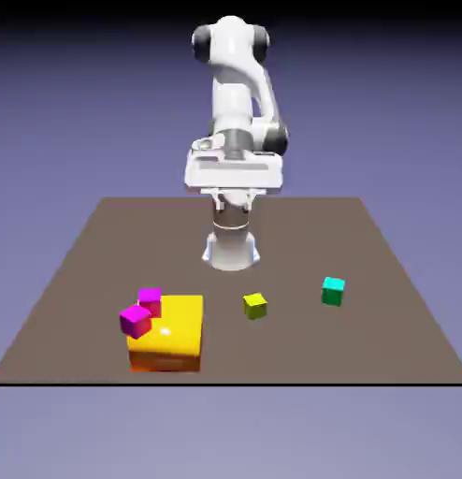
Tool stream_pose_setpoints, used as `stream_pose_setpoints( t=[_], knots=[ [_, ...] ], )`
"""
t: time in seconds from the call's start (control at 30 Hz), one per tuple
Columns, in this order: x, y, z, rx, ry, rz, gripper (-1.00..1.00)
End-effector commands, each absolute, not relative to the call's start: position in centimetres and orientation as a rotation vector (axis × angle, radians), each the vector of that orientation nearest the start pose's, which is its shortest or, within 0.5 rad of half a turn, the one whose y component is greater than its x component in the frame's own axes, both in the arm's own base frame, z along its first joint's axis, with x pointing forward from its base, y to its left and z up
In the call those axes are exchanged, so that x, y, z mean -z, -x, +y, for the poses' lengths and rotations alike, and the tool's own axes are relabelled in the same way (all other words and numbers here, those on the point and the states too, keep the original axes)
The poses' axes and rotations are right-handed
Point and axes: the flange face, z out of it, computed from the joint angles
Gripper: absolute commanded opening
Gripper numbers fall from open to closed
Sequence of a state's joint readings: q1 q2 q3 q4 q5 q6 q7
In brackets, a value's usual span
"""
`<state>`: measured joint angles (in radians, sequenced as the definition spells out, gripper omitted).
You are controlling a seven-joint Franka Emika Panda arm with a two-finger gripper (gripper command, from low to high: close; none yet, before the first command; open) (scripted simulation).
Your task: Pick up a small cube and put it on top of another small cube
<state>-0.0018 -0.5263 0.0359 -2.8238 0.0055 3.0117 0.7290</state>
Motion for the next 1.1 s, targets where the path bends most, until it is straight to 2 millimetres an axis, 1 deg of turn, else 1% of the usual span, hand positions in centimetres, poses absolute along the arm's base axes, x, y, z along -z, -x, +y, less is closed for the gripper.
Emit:
stream_pose_setpoints(
  t=[0.0,0.07,0.17,0.27,0.37,0.4,0.57,0.7,0.73,0.77,0.8,0.93,1.07],
  knots=[
    [-40.8,-39.1,1.9,0.879,2.636,0.922,0.00],
    [-36.3,-38.6,3.1,0.717,2.762,0.892,0.00],
    [-29.9,-36.9,4.6,0.449,2.924,0.833,0.00],
    [-24.0,-34.1,5.9,0.155,3.049,0.756,0.00],
    [-19.0,-30.4,7.0,-0.151,3.130,0.661,0.00],
    [-19.0,-30.4,7.0,-0.151,3.130,0.661,0.00],
    [-15.6,-30.5,7.1,-0.146,3.128,0.663,0.00],
    [-12.5,-30.0,6.9,-0.150,3.130,0.662,0.00],
    [-12.1,-29.8,6.8,-0.151,3.130,0.661,0.00],
    [-12.1,-29.8,6.8,-0.151,3.130,0.661,-1.00],
    [-12.1,-29.8,6.8,-0.151,3.130,0.661,-1.00],
    [-15.2,-30.5,7.1,-0.146,3.128,0.663,-1.00],
    [-18.0,-30.5,7.1,-0.148,3.129,0.662,-1.00]
  ],
)
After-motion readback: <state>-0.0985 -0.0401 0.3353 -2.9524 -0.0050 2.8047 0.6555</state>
